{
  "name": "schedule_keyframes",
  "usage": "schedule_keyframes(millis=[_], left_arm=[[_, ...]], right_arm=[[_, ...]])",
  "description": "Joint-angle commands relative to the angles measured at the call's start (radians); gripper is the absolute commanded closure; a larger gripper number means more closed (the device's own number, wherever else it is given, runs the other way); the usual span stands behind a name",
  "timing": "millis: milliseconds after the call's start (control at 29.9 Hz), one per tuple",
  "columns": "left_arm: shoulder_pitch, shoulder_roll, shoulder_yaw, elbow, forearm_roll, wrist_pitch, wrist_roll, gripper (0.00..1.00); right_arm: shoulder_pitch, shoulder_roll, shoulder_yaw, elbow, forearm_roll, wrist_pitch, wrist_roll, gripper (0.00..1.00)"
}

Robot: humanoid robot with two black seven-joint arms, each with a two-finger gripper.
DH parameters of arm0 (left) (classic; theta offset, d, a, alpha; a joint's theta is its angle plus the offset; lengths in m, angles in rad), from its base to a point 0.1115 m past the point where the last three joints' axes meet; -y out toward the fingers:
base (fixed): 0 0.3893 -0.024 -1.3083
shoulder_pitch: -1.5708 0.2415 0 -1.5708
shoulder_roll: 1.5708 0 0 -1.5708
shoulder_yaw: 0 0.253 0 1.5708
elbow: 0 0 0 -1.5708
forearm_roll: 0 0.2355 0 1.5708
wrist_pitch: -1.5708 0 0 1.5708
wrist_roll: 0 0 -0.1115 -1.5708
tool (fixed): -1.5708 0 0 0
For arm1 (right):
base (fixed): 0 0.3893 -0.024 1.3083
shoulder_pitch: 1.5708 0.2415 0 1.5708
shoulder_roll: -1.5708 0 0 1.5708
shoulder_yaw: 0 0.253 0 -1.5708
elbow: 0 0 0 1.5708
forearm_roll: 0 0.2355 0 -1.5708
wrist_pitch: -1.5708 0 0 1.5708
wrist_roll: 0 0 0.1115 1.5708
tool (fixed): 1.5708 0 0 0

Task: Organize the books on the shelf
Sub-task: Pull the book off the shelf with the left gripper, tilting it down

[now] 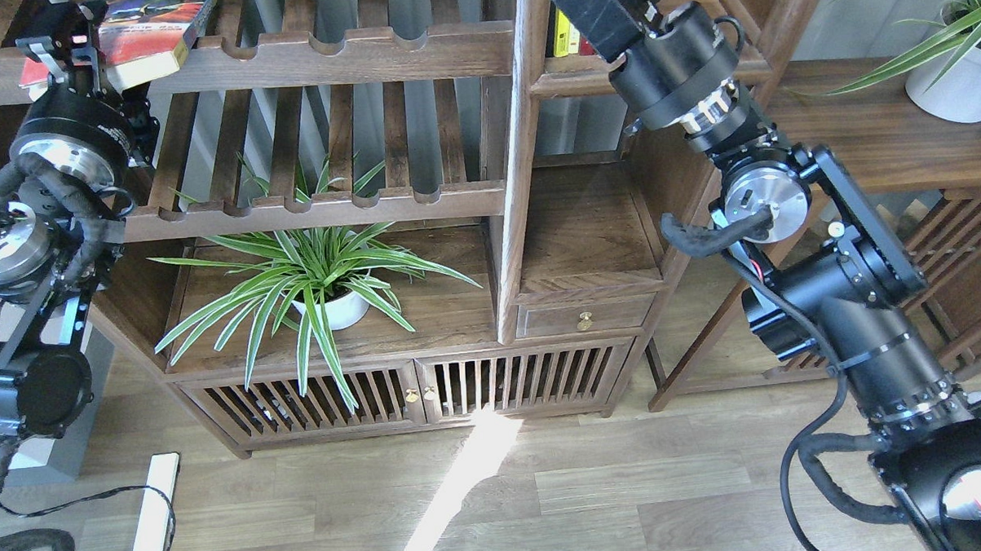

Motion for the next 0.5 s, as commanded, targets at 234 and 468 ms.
schedule_keyframes(millis=[234,468], left_arm=[[0.005,0.000,-0.007,-0.002,0.000,-0.022,-0.002,0.57],[0.009,0.003,-0.010,-0.003,-0.001,-0.081,-0.002,0.75]], right_arm=[[0.001,-0.001,0.000,0.000,0.000,0.000,0.000,0.00],[0.001,-0.001,0.000,0.000,0.000,0.000,-0.002,0.00]])
